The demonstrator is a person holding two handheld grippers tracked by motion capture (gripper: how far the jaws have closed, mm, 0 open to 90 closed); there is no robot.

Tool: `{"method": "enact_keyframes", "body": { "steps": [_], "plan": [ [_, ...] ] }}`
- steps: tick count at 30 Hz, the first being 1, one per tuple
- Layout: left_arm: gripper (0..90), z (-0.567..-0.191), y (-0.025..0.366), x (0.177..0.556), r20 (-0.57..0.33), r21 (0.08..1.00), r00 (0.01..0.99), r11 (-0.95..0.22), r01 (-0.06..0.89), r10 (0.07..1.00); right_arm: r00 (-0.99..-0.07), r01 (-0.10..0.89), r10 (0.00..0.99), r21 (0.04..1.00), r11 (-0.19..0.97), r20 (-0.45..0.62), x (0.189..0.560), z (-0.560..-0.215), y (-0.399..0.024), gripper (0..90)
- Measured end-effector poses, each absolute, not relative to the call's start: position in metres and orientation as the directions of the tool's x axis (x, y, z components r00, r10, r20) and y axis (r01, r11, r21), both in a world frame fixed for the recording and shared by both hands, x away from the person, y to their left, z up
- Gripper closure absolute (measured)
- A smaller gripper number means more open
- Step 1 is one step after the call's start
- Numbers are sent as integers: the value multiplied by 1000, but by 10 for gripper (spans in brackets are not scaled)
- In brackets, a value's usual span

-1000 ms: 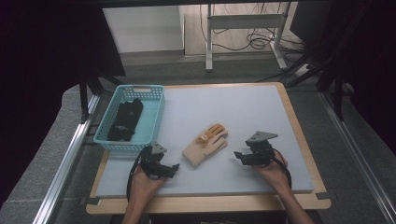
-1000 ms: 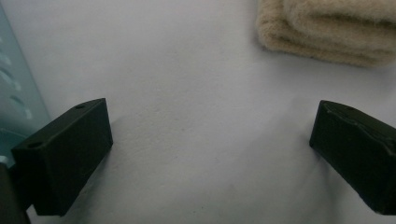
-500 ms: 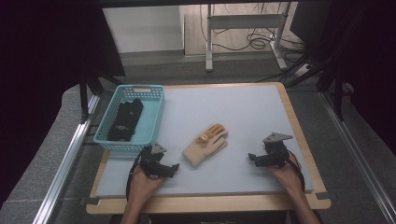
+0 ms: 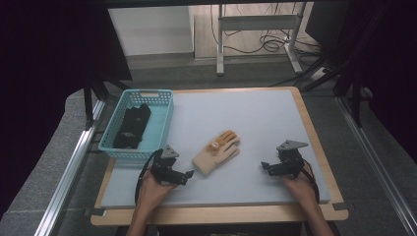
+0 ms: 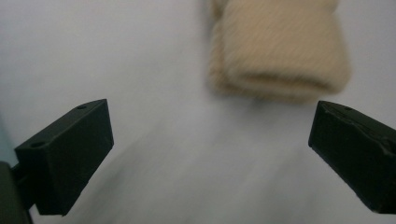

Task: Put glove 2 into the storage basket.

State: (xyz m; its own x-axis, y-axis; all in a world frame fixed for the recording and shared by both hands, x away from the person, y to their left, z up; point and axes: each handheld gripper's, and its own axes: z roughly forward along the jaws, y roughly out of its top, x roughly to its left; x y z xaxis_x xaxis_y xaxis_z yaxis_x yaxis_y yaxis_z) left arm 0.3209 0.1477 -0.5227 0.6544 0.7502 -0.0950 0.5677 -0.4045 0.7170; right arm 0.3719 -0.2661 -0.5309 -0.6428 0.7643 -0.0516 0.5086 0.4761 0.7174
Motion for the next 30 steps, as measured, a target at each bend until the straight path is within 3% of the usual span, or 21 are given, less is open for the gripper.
{"method": "enact_keyframes", "body": {
  "steps": [16, 20, 30],
  "plan": [
    [0, -505, 57, 384, -49, 629, 750, -563, 536, 659, -645, 505, 762, 718, 479, -55, 372, -531, -266, 96],
    [0, -512, 47, 397, -83, 611, 746, -558, 562, 661, -644, 506, 763, 718, 479, -55, 372, -531, -266, 96],
    [34, -527, 35, 401, -36, 546, 747, -613, 571, 664, -644, 506, 764, 718, 477, -54, 372, -531, -266, 96]
  ]
}}
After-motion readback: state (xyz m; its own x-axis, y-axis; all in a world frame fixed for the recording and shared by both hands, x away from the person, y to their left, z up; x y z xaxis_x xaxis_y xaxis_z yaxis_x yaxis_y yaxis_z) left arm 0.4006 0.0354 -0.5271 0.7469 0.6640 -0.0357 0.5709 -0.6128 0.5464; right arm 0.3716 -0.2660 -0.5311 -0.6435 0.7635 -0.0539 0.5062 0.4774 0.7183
